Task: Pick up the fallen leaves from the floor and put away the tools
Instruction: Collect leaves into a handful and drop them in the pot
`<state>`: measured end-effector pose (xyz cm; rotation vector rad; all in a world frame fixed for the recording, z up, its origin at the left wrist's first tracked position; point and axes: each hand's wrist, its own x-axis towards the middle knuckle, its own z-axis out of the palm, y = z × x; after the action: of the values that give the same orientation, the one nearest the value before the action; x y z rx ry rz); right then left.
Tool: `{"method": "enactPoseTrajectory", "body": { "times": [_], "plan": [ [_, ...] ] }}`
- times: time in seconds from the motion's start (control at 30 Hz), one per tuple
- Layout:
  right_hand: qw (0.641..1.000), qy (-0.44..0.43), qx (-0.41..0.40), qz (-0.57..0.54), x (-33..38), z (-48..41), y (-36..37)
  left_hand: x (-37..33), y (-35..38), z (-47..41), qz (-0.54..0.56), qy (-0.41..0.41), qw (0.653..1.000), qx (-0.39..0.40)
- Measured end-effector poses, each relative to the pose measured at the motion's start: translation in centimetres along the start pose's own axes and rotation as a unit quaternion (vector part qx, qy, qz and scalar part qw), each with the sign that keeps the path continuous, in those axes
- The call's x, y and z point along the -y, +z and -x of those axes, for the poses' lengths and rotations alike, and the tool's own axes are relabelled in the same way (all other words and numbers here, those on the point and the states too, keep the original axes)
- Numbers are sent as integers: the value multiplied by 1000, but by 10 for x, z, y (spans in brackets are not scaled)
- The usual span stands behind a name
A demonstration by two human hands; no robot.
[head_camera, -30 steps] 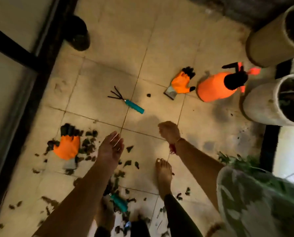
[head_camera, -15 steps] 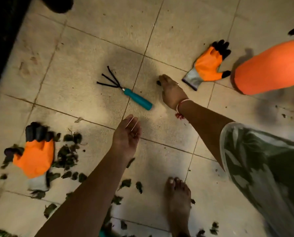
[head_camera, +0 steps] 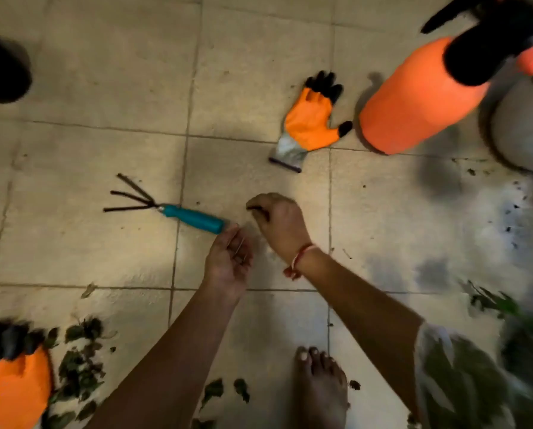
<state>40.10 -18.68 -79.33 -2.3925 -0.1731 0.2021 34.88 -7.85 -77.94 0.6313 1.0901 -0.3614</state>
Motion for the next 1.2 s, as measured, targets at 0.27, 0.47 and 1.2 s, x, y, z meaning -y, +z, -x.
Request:
{"method": "enactPoseTrajectory", "body": {
  "times": [0.27,0.47,1.2],
  "plan": [
    [994,6,-60,86,-48,88,-82,74,92,-3,-22,-131,970,202],
    [937,157,-235,-203,-109,107,-126,123,131,-13,-67,-173,972,142],
    [897,374,-98,212,-288,46,-207,112,150,-32,-110,-143,971,158]
  ]
}}
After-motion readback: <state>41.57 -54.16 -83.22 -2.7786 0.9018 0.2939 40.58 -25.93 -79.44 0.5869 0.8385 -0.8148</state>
